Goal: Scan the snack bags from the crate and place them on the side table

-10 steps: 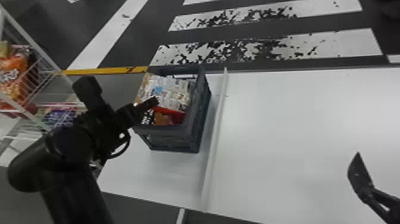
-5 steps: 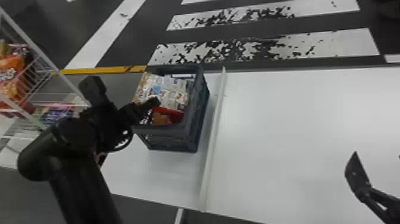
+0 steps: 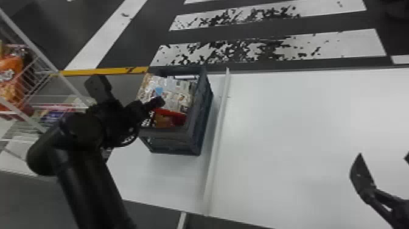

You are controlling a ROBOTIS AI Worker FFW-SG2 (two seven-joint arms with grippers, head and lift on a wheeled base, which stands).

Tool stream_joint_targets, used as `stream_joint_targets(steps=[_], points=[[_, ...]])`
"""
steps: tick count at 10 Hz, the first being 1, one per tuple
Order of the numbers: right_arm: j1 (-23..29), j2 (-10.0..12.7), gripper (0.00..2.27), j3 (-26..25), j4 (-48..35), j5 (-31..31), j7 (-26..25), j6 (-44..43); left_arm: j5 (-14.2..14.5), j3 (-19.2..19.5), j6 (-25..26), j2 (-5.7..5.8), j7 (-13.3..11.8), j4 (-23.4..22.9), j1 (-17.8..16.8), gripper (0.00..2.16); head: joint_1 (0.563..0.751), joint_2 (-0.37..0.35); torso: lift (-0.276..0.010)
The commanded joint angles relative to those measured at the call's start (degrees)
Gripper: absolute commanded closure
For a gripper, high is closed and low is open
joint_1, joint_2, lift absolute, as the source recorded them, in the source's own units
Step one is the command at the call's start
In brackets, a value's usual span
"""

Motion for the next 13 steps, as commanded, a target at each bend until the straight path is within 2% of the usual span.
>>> stream_joint_targets(steps=[1, 2, 3, 6, 8, 9, 10, 12, 13], points=[[-0.35, 0.00, 0.08, 0.00, 0.00, 0.05, 0.00, 0.94, -0.12, 0.21, -0.89, -0.09, -1.18, -0.33, 0.73, 0.91, 0.695, 0.308, -0.094], [-0.52, -0.09, 0.08, 0.00, 0.09, -0.04, 0.00, 1.29, -0.03, 0.30, -2.47, -0.15, -1.53, -0.86, 1.44, 1.57, 0.695, 0.307, -0.094], [-0.70, -0.09, 0.09, 0.00, 0.27, -0.04, 0.00, 1.47, 0.06, 0.47, -2.47, -0.15, -0.56, -1.56, 1.61, 2.15, 0.695, 0.309, -0.094], [-0.96, -0.18, 0.09, 0.00, 0.62, -0.04, -0.09, 1.64, 0.06, 1.35, -4.75, -0.15, -4.87, -6.83, 4.34, 2.14, 0.695, 0.322, -0.094], [-0.96, -0.18, 0.09, 0.00, 0.70, -0.04, -0.09, 1.64, 0.85, 1.79, -4.40, -0.15, -6.36, -11.58, 5.92, 2.14, 0.695, 0.326, -0.094], [-0.96, -0.18, 0.09, 0.00, 0.70, -0.04, -0.09, 1.64, 2.26, 2.67, -4.05, -0.15, -6.71, -14.22, 6.71, 2.14, 0.695, 0.328, -0.094], [-0.96, -0.18, 0.09, 0.00, 0.70, -0.04, -0.09, 1.64, 4.89, 3.81, -3.00, -0.15, -6.89, -17.64, 7.41, 2.14, 0.695, 0.327, -0.094], [-0.87, -0.09, 0.09, 0.00, 0.70, -0.04, -0.09, 1.47, 12.54, 8.38, 4.04, -0.15, -7.50, -25.82, 8.47, 2.14, 0.695, 0.323, -0.094], [-0.87, -0.09, 0.09, 0.00, 0.70, -0.04, -0.09, 1.47, 18.52, 11.55, 7.20, -0.15, -8.29, -28.28, 8.82, 2.14, 0.695, 0.319, -0.094]])
